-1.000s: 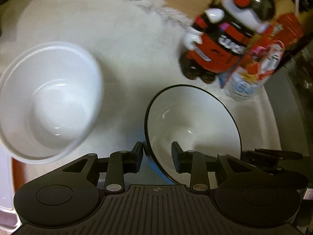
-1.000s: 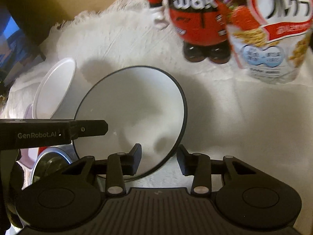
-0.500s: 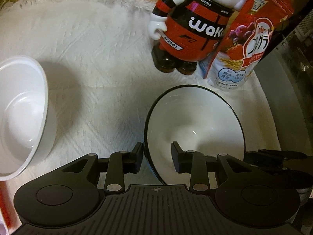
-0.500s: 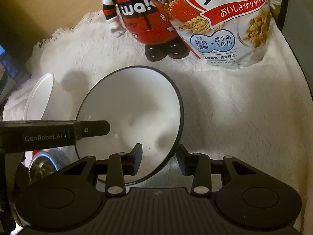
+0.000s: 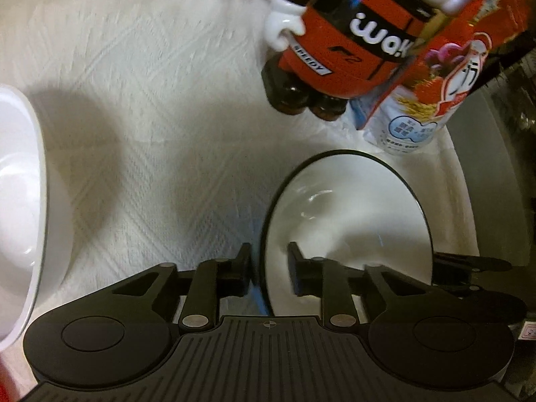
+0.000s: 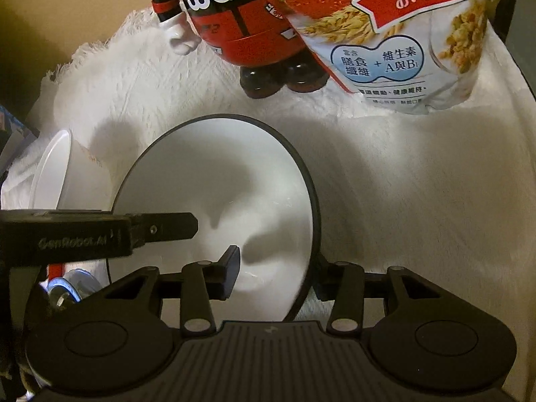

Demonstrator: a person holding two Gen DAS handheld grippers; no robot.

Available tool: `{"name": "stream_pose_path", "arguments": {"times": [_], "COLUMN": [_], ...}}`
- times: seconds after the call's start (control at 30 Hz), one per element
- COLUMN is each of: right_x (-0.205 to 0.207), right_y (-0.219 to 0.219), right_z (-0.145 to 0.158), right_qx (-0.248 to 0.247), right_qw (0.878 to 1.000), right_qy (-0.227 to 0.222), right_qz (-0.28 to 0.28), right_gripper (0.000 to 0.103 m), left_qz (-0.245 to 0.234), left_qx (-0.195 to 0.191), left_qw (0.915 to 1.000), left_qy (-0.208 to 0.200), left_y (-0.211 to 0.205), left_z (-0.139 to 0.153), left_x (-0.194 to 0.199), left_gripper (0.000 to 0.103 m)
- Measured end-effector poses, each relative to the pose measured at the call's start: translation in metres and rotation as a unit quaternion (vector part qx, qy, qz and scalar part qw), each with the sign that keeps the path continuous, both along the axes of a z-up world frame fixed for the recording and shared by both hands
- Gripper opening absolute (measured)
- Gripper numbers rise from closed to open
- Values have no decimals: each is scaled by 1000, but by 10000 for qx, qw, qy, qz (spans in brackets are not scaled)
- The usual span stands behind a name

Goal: Organize plates and bowls

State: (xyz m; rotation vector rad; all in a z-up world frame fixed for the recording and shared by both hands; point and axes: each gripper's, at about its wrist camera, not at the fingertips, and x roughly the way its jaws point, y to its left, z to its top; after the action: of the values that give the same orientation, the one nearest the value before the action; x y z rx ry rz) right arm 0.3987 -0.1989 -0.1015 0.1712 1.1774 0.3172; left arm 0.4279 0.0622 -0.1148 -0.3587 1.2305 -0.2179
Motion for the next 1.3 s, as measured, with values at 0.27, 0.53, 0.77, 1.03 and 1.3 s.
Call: {"name": "stream_pose_path", "arguments": {"times": [0.27,0.53,0.77,1.03,1.3], "right_x": [3,4,4,-2,-20], "right_y": [2,5,5,5,4], "right_z": [-1,-1,-2,12,46], "right_qx": [-3,-22,-19,-24,59], "right_qw": [9999,10000,10000,9998,9983], "right_qy": [6,24,24,-161,-584], "right_qz": [101,53,-31,-107,-53], "right_gripper": [49,53,53,52,52], "left_qz": [-242,-1,-78,-54,-29], "left_qx": [136,158,4,110,224], "left_qw": [9994,9987,9992,9999,9991], "left_qy": [210,488,396,29,-351], "left_y": [-11,-11,-8,-10,-13], "left_z": [-6,-6,-2,23,59], "left_x": [3,7,0,-7,-24], "left_gripper": [20,20,20,21,21]}}
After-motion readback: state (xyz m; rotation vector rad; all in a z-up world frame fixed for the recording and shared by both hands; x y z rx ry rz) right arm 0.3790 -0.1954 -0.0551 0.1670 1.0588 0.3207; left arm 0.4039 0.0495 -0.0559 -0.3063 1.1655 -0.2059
